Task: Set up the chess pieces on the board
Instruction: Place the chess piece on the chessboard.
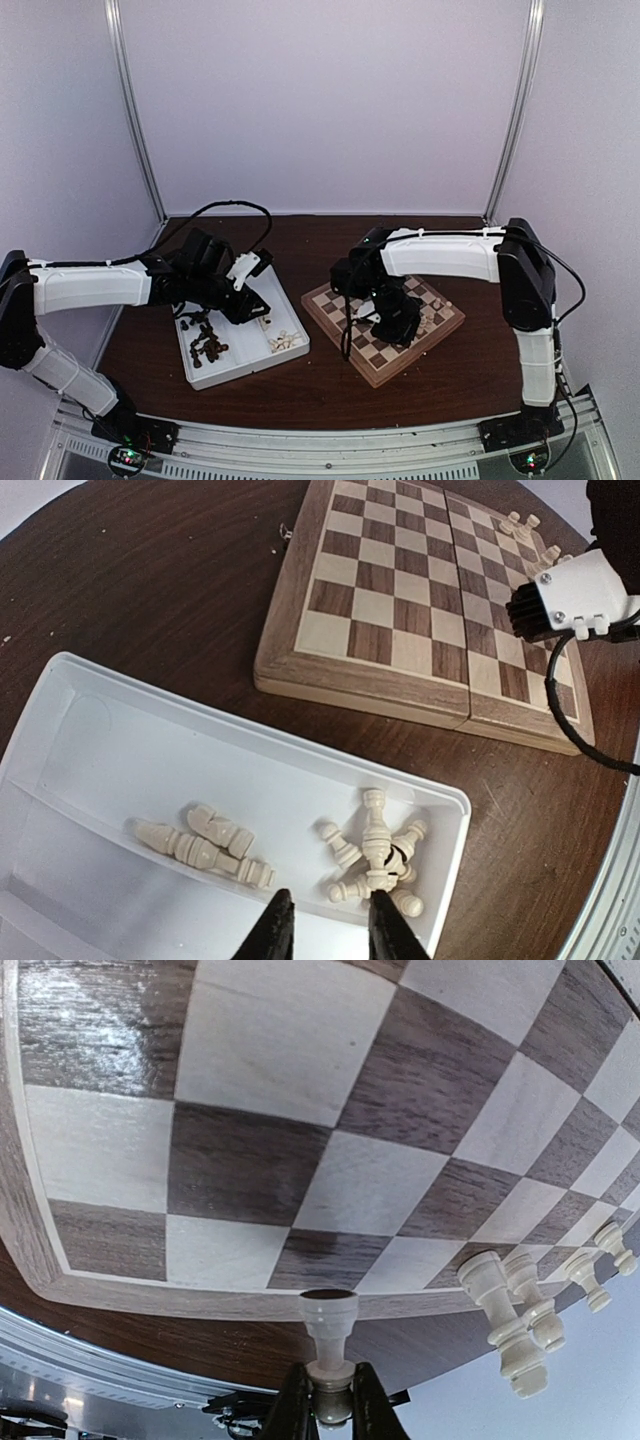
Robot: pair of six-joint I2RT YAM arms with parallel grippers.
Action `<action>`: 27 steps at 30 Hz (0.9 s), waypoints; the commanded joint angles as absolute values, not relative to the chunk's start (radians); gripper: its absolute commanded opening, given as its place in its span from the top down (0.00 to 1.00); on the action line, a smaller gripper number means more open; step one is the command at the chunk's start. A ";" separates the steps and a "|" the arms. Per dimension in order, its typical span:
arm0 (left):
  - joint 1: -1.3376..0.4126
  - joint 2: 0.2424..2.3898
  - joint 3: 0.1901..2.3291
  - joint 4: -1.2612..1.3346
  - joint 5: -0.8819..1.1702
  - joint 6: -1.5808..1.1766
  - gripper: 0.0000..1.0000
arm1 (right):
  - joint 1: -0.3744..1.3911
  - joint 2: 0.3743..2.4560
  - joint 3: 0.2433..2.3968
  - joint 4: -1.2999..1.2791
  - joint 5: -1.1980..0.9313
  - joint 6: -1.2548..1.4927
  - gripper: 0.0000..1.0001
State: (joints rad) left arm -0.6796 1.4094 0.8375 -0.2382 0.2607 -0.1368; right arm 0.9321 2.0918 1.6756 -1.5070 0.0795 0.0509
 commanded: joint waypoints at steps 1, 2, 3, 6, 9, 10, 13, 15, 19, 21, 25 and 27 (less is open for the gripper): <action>-0.676 1.396 0.827 -0.219 0.252 -0.132 0.74 | 0.939 2.115 1.673 -1.505 0.101 0.045 0.88; -0.676 1.396 0.827 -0.220 0.250 -0.132 0.74 | 0.939 2.116 1.674 -1.505 0.102 0.045 0.88; -0.676 1.395 0.826 -0.220 0.250 -0.132 0.74 | 0.939 2.119 1.675 -1.505 0.104 0.045 0.88; -0.676 1.393 0.827 -0.221 0.248 -0.132 0.74 | 0.939 2.119 1.678 -1.506 0.111 0.046 0.87; -0.676 1.391 0.828 -0.221 0.247 -0.131 0.74 | 0.939 2.117 1.681 -1.506 0.117 0.047 0.84; -0.676 1.391 0.827 -0.222 0.248 -0.130 0.74 | 0.939 2.118 1.682 -1.506 0.120 0.048 0.84; -0.676 1.390 0.829 -0.222 0.249 -0.130 0.74 | 0.939 2.119 1.686 -1.509 0.124 0.048 0.83; -0.676 1.388 0.828 -0.222 0.249 -0.130 0.74 | 0.939 2.120 1.689 -1.510 0.126 0.048 0.82; -0.676 1.387 0.829 -0.222 0.248 -0.130 0.74 | 0.939 2.120 1.695 -1.511 0.133 0.048 0.80; -0.676 1.388 0.831 -0.221 0.247 -0.129 0.74 | 0.939 2.120 1.699 -1.513 0.137 0.048 0.79; -0.676 1.388 0.832 -0.222 0.250 -0.128 0.74 | 0.939 2.124 1.710 -1.515 0.144 0.048 0.79; -0.676 1.388 0.832 -0.222 0.249 -0.129 0.74 | 0.939 2.126 1.714 -1.517 0.148 0.046 0.79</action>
State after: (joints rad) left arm -0.6796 1.4078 0.8375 -0.2401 0.2539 -0.1368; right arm 0.9321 2.1139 1.6821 -1.5078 0.1135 0.0505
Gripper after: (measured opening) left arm 0.258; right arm 0.209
